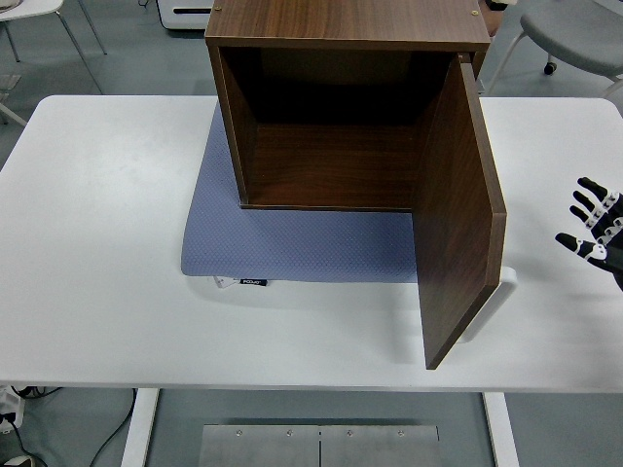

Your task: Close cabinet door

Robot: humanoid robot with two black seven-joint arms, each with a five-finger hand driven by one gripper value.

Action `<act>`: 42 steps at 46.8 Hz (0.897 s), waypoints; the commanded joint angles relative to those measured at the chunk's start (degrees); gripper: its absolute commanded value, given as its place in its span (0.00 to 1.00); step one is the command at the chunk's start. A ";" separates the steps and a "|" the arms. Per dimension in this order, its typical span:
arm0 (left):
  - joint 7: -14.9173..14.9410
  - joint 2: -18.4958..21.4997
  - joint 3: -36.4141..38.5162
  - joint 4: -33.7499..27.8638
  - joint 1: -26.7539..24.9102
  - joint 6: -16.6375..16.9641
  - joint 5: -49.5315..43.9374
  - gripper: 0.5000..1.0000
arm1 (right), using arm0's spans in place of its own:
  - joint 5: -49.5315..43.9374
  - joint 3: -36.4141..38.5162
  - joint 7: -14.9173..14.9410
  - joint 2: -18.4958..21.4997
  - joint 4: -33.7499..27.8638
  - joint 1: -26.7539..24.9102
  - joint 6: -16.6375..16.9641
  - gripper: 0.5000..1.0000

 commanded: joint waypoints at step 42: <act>0.00 0.00 -0.05 0.00 0.09 -0.01 -0.01 1.00 | 0.01 0.13 0.00 -0.50 -0.06 0.62 0.00 1.00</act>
